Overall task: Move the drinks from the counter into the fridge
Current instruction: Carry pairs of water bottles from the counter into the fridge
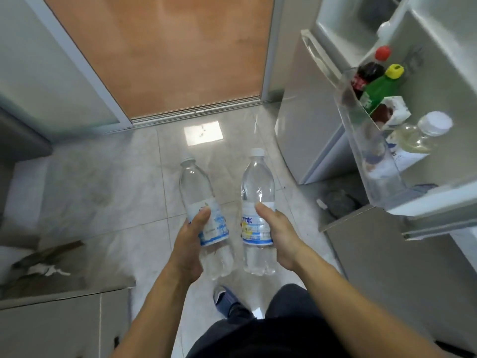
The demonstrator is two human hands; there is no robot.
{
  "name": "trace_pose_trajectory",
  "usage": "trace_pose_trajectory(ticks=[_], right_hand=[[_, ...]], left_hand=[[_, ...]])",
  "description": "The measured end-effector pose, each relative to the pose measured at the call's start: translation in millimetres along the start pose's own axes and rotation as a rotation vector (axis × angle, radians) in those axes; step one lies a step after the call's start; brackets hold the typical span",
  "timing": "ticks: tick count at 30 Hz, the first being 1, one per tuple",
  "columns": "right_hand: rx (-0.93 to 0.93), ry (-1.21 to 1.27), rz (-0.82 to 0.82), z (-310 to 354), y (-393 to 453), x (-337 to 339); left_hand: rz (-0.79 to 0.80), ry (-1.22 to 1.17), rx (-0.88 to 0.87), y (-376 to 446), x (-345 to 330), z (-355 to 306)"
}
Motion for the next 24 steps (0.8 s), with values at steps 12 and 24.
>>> trace_pose_trajectory(ticks=[12,24], right_hand=[[-0.015,-0.014,0.008,59.2,111.7,-86.5],[0.032,0.046,-0.019,199.6,273.1,-118.6]], left_hand=[[-0.05,-0.091,0.006,115.8,25.3,-90.4],[-0.056,0.1,-0.044,267.8,-54.3,-238.3]])
Point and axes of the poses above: each hand's wrist, its own y-axis towards the middle knuckle, its own x-axis out of the back of the hand, z = x × y, the point moved 5 cm from there along y, towards the middle knuckle, and after that the axes turned 12 degrees about -z, right-handed, at the moved point
